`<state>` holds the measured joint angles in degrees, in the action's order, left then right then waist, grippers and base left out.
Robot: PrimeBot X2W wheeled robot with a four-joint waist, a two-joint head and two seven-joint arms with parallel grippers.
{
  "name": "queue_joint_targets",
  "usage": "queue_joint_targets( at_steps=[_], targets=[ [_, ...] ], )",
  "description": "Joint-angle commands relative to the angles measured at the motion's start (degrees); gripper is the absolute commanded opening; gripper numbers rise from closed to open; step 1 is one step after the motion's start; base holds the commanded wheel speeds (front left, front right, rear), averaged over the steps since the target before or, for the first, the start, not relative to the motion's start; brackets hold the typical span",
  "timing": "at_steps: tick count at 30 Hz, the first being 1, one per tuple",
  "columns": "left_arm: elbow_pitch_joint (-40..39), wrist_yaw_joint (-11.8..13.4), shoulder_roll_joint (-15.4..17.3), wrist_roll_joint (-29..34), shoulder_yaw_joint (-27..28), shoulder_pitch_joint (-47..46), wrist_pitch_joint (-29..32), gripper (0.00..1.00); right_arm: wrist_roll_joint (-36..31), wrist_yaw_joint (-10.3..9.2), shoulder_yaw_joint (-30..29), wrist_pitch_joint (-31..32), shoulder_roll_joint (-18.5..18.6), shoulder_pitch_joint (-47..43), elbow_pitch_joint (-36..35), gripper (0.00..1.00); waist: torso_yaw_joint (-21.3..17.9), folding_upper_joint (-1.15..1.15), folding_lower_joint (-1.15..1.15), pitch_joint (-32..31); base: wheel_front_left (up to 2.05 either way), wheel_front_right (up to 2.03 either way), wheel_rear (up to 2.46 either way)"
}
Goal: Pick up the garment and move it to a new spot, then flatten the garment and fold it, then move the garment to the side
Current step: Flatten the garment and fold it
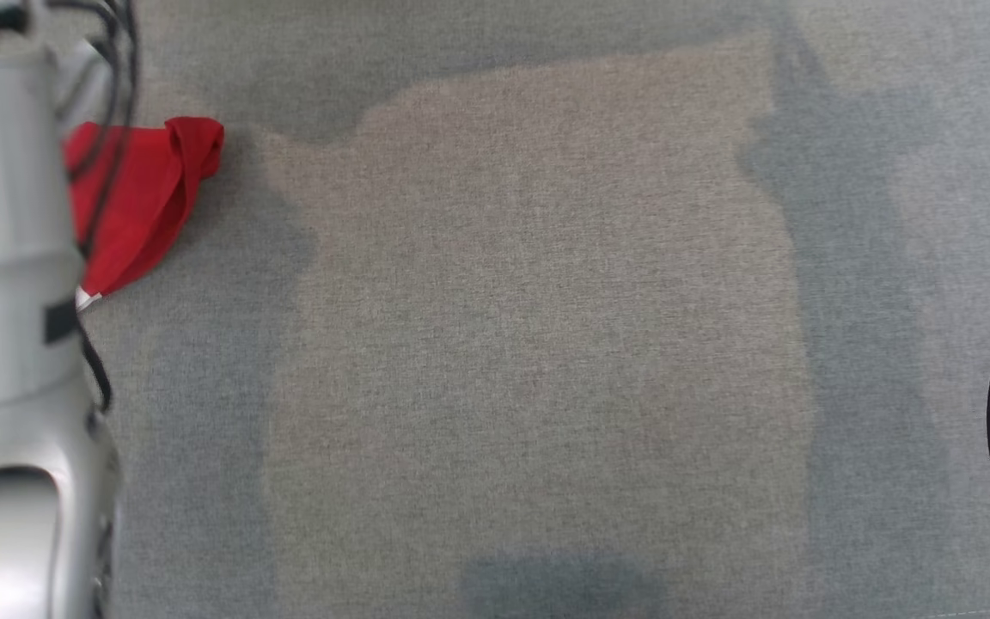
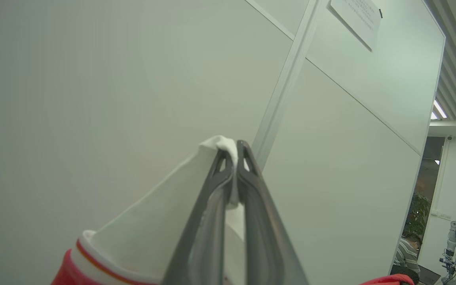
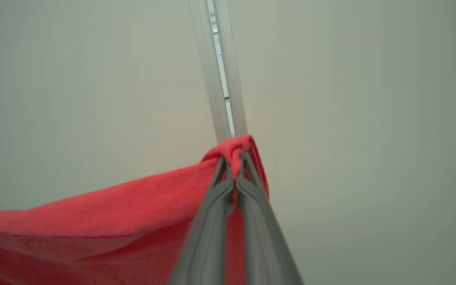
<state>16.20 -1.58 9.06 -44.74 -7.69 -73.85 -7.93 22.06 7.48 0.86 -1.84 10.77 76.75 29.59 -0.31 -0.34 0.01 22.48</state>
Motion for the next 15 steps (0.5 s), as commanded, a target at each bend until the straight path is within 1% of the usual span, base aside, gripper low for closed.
queue_joint_targets(
  at_steps=[1,4,9,11,15],
  targets=[
    [0.8,-0.9,-0.7,-0.7,-0.5,3.4,-0.7,0.0,0.4,0.02,0.9,-0.9,0.5,-2.2,2.2,0.0,1.3,0.34,-0.01,1.8,0.0,0.0,0.0],
    [0.3,-2.4,-1.7,-1.6,-1.1,9.5,-2.5,0.0,1.5,0.02,2.7,-3.1,1.5,-6.2,6.6,0.0,1.8,0.34,-0.01,3.0,0.0,0.0,0.0],
    [-4.6,-3.6,-2.7,-3.7,-2.2,25.0,-4.4,0.0,4.7,0.02,6.2,-6.9,3.3,-14.6,11.2,0.0,2.6,0.34,-0.01,3.8,0.0,0.0,0.0],
    [-7.4,-3.8,-2.4,-4.0,-2.6,31.3,-4.8,0.0,6.9,0.02,7.6,-8.3,4.1,-18.0,11.6,0.0,2.7,0.34,-0.01,3.6,0.0,0.0,0.0],
    [-14.5,-3.0,-1.9,-4.2,-2.8,42.6,-5.1,0.0,12.2,0.01,9.5,-9.8,6.2,-24.6,9.5,0.0,3.0,0.34,-0.01,2.5,0.0,0.0,0.0]
  ],
)
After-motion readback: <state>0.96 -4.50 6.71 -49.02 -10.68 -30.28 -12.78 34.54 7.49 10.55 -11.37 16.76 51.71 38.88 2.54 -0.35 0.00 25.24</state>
